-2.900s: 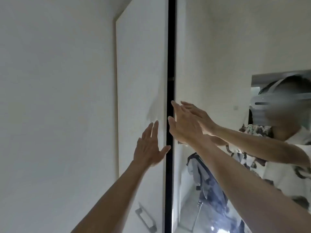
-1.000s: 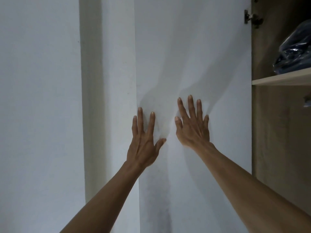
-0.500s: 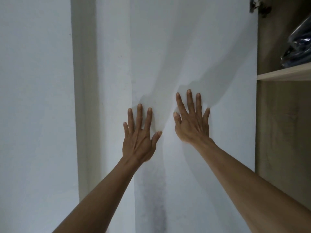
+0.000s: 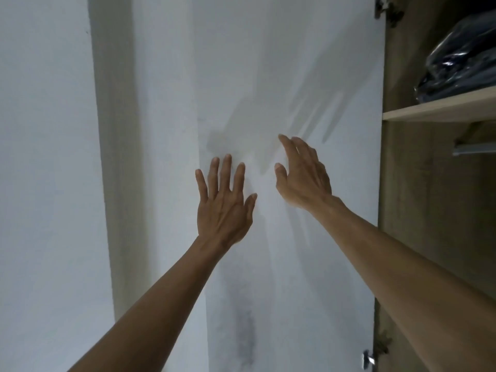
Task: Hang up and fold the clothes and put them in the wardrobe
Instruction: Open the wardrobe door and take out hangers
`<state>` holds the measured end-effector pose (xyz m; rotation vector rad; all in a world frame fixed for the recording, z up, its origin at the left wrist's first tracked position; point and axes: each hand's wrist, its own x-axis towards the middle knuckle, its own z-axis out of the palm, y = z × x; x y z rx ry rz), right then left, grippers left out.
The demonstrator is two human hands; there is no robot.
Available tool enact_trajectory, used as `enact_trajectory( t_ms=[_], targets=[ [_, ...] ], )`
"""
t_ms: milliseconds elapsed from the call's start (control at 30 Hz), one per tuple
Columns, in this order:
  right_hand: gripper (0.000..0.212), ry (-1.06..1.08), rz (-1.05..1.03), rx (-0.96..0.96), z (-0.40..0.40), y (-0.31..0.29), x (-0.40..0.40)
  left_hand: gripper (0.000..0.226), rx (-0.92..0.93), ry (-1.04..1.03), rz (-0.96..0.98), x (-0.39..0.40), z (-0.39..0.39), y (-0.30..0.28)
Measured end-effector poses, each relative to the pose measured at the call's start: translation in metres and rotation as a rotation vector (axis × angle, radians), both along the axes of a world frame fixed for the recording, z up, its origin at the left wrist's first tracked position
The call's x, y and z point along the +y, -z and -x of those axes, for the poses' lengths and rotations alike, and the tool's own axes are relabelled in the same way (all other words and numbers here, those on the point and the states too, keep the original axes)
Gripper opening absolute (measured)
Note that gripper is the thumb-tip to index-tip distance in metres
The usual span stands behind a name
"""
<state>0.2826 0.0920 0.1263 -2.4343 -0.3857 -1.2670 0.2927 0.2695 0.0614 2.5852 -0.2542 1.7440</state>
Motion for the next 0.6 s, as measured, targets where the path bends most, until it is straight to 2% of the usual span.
enact_trajectory(
  t_ms=[100,333,467,600],
  targets=[
    [0.058,0.057,-0.032,-0.021,0.019,-0.003,-0.011,0.06,-0.019,0.137,-0.01,-0.02,0.004,-0.005],
    [0.051,0.313,-0.144,0.004,0.081,0.011,-0.04,0.053,0.035,0.598,0.041,-0.065,0.018,0.005],
    [0.045,0.565,-0.211,0.071,0.154,0.041,-0.051,0.052,0.147,0.902,0.051,-0.099,0.056,0.03],
    [0.042,0.842,-0.16,0.209,0.243,0.058,-0.056,0.053,0.262,1.071,0.019,-0.139,0.103,0.056]
  ],
)
